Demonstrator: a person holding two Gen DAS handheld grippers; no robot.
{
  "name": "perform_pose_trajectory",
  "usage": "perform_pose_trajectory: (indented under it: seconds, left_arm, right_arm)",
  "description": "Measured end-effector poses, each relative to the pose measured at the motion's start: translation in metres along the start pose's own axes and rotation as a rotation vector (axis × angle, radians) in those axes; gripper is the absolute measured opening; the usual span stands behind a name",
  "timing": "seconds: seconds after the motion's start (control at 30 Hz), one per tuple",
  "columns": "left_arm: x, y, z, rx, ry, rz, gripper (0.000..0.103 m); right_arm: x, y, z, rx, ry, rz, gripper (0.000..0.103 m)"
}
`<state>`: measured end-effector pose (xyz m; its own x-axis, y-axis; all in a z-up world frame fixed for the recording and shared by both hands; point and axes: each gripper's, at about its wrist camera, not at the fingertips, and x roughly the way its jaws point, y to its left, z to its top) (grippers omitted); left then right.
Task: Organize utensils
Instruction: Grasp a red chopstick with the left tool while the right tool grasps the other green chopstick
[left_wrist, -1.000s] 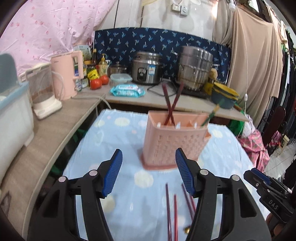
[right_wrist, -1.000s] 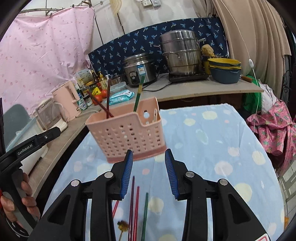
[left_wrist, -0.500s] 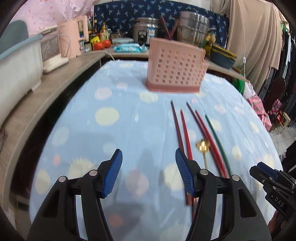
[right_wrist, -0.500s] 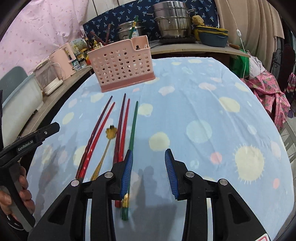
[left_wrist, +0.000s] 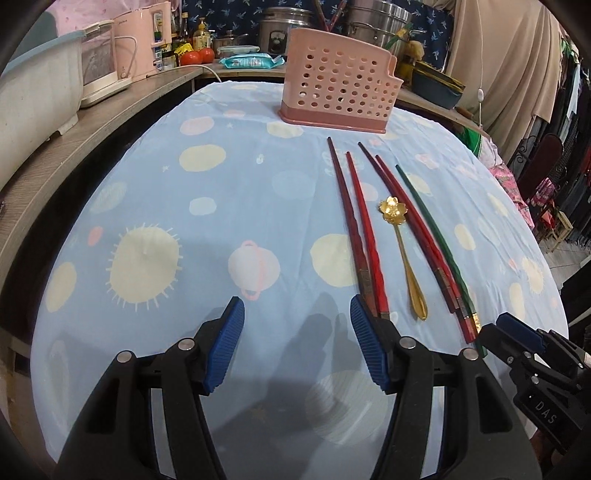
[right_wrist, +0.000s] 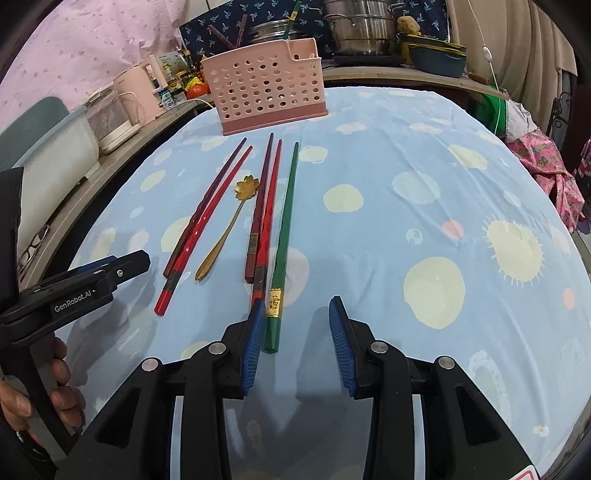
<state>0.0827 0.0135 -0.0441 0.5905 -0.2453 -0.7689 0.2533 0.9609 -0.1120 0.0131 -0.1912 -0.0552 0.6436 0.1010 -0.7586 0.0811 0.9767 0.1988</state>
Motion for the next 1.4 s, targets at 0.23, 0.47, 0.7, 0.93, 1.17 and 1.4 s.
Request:
perform_pose_trajectory:
  seconds: [0.23,0.47,0.7,0.93,1.17,1.4]
  left_arm:
    - [0.001,-0.005,-0.001,0.009,0.005,-0.009,0.057]
    - [0.005,-0.011,-0.001,0.026,0.008,-0.015,0.057]
    - [0.015,-0.019,0.001,0.041,0.017,-0.014,0.057]
    - [0.023,-0.021,0.008,0.042,0.01,-0.005,0.057]
    - [0.029,-0.03,0.01,0.081,0.006,0.029,0.056]
    - [0.026,-0.026,0.007,0.075,-0.01,0.048,0.041]
  right_arm:
    - [0.002,-0.003,-0.004,0.002,0.01,-0.004,0.031]
    - [0.002,-0.008,-0.006,0.007,0.01,-0.018,0.022]
    - [0.005,-0.006,-0.003,-0.003,0.011,-0.019,0.022]
    - [0.008,-0.005,0.0,-0.004,0.01,-0.017,0.022]
    - [0.011,-0.005,0.003,-0.008,0.008,-0.015,0.022]
    - [0.012,-0.005,0.003,-0.013,0.001,-0.014,0.021]
